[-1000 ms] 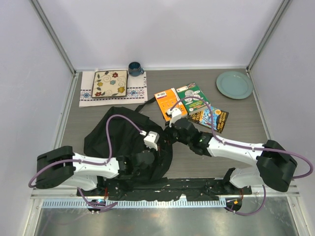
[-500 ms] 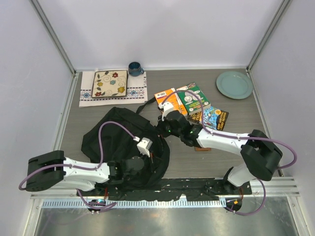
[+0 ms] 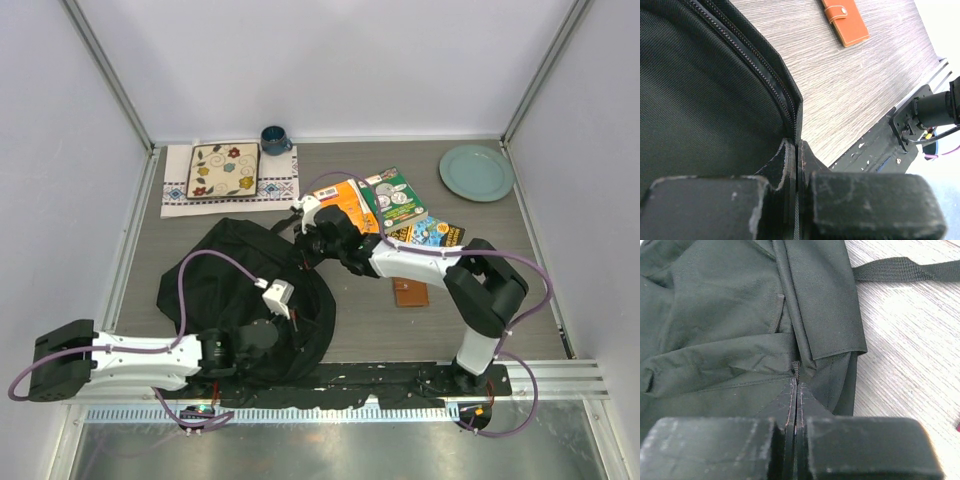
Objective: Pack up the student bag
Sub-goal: Unzip the student bag at the center of the board.
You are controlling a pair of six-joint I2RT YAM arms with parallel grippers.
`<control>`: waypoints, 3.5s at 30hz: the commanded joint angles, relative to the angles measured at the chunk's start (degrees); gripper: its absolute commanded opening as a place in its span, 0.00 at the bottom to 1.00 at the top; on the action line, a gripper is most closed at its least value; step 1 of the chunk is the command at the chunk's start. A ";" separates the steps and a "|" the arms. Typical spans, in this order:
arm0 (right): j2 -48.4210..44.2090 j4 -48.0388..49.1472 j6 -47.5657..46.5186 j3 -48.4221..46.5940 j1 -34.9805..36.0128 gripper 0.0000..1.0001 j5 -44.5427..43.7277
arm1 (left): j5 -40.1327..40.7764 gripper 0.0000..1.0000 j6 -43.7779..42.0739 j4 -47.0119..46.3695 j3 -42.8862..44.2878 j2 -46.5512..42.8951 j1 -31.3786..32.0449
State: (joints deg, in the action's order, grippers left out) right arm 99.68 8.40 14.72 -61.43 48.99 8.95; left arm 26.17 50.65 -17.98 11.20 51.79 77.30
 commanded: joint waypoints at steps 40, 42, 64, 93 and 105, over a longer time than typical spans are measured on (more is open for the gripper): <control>-31.56 -8.76 31.24 23.28 -9.54 0.66 1.43 | -17.37 0.99 -2.58 40.12 29.93 8.49 -29.74; -31.39 -6.32 34.21 25.21 -7.78 0.65 1.85 | -19.13 0.97 -3.28 41.09 30.37 9.64 -29.92; -26.82 -5.15 37.75 30.22 -1.88 0.09 -1.57 | -24.59 0.90 -3.81 36.09 28.97 14.03 -30.45; -29.63 -0.32 33.00 34.89 -1.71 0.01 0.90 | -27.40 0.67 5.33 26.50 39.25 37.06 -30.45; -30.33 -2.16 32.48 35.06 -1.71 0.02 -1.04 | -24.42 0.66 6.13 23.78 36.34 35.66 -30.45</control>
State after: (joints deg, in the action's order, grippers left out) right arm 70.74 6.07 48.38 -26.28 46.94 9.08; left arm -1.50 56.69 7.94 47.77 89.27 47.11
